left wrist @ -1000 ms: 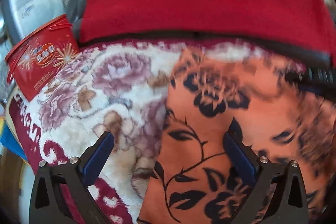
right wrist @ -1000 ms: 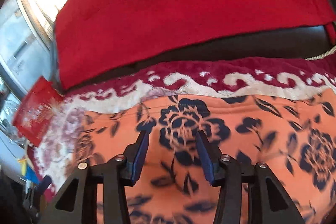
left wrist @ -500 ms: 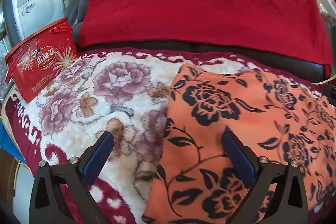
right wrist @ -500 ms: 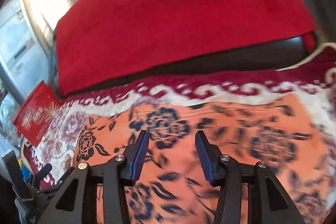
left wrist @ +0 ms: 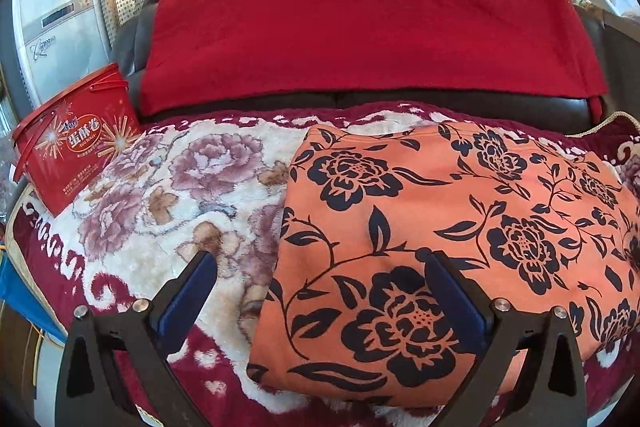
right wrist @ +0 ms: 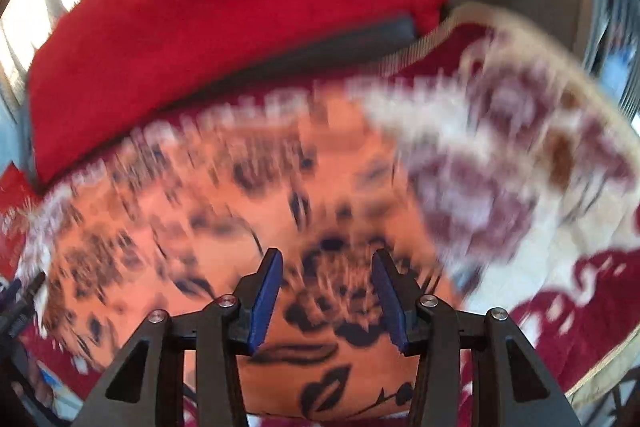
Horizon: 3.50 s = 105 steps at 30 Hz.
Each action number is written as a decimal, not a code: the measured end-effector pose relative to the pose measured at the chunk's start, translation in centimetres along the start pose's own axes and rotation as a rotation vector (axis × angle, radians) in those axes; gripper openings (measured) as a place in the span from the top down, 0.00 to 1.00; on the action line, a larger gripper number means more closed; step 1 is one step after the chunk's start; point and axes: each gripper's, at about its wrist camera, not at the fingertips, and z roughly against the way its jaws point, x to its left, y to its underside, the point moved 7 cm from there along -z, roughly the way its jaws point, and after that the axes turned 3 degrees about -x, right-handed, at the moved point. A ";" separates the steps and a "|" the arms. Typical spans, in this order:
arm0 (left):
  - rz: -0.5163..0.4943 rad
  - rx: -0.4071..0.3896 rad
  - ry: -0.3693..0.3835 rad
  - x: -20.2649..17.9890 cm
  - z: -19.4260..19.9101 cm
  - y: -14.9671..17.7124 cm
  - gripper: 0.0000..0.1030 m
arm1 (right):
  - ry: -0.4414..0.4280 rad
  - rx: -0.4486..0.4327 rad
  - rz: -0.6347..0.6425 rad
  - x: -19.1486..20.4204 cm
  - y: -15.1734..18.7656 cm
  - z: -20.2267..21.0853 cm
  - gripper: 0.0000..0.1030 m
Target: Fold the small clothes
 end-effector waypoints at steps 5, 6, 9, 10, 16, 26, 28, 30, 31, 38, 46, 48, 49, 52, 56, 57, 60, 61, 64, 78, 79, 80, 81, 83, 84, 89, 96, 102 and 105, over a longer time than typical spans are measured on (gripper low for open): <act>-0.011 0.004 -0.005 -0.3 -0.2 0.1 0.00 | -0.017 -0.108 -0.017 0.3 -1.2 1.9 0.52; -0.015 0.004 -0.008 -0.3 -0.3 0.0 0.00 | -0.025 -0.129 -0.015 0.7 -1.4 2.3 0.52; -0.013 0.005 -0.005 -0.1 -0.5 0.0 0.00 | -0.085 -0.180 0.008 2.7 -2.0 2.9 0.52; -0.009 0.007 -0.003 0.0 -0.6 -0.1 0.00 | -0.102 -0.195 0.028 3.7 -2.2 3.1 0.52; -0.002 0.012 -0.004 0.1 -0.8 -0.2 0.00 | -0.177 -0.141 0.151 9.8 -0.8 2.1 0.52; -0.017 0.111 -0.047 0.7 -2.7 1.4 0.00 | -0.146 -0.085 0.202 11.7 1.1 0.8 0.51; -0.017 0.104 -0.055 0.9 -2.5 1.3 0.00 | -0.171 -0.117 0.170 11.5 0.6 1.5 0.51; -0.026 0.103 -0.061 0.9 -2.5 1.3 0.00 | -0.183 -0.132 0.170 11.5 0.4 1.8 0.51; -0.026 0.103 -0.059 0.8 -2.4 1.3 0.00 | -0.183 -0.120 0.176 11.6 0.5 1.7 0.51; -0.035 0.101 -0.058 0.7 -2.4 1.3 0.00 | -0.110 -0.041 0.251 12.3 1.6 -0.2 0.49; -0.040 0.097 -0.055 0.7 -2.3 1.3 0.00 | -0.174 -0.132 0.190 11.9 0.6 1.6 0.49; -0.042 0.099 -0.053 0.7 -2.3 1.3 0.00 | -0.160 -0.086 0.193 11.8 0.8 0.6 0.49; -0.041 0.100 -0.051 0.7 -2.3 1.3 0.00 | -0.137 -0.051 0.195 11.6 1.2 -0.2 0.49; -0.040 0.101 -0.050 0.7 -2.4 1.3 0.00 | -0.112 -0.044 0.219 11.6 1.4 -0.4 0.49; -0.040 0.095 -0.049 0.7 -2.4 1.2 0.00 | -0.155 -0.077 0.175 11.2 0.9 0.5 0.49; -0.037 0.091 -0.048 0.8 -2.3 1.1 0.00 | -0.161 -0.091 0.165 11.1 0.7 0.8 0.49; -0.027 0.080 -0.047 0.9 -2.1 0.9 0.00 | -0.184 -0.156 0.135 10.6 -0.1 2.1 0.49; -0.024 0.078 -0.047 1.0 -2.0 0.9 0.00 | -0.192 -0.173 0.123 10.5 -0.3 2.4 0.49; -0.016 0.076 -0.049 1.2 -2.0 0.8 0.00 | -0.199 -0.183 0.109 10.5 -0.7 2.7 0.49; -0.008 0.093 -0.060 1.6 -2.5 1.0 0.00 | -0.134 -0.063 -0.007 8.3 -0.4 -0.2 0.49; -0.008 0.095 -0.059 1.6 -2.5 1.1 0.00 | -0.130 -0.042 -0.014 8.1 -0.2 -0.6 0.49; -0.009 0.099 -0.057 1.5 -2.6 1.1 0.00 | -0.126 -0.023 -0.019 8.0 0.0 -1.0 0.49; -0.011 0.102 -0.058 1.5 -2.7 1.2 0.00 | -0.122 -0.016 -0.023 7.9 0.1 -1.2 0.49; -0.011 0.102 -0.058 1.5 -2.7 1.3 0.00 | -0.123 -0.019 -0.021 7.8 0.1 -1.1 0.49; -0.011 0.102 -0.057 1.5 -2.6 1.2 0.00 | -0.124 -0.021 -0.022 7.8 0.1 -1.0 0.49; -0.009 0.104 -0.054 1.5 -2.6 1.2 0.00 | -0.129 -0.061 -0.041 7.2 -0.6 -0.1 0.49; -0.005 0.104 -0.052 1.6 -2.6 1.3 0.00 | -0.057 -0.134 -0.145 2.9 -3.1 0.4 0.49; -0.003 0.113 -0.047 1.5 -2.9 1.4 0.00 | -0.060 -0.029 -0.199 0.7 -2.7 -2.1 0.49; 0.011 0.116 -0.039 1.7 -2.8 1.4 0.00 | -0.062 -0.042 -0.174 1.0 -2.5 -1.5 0.49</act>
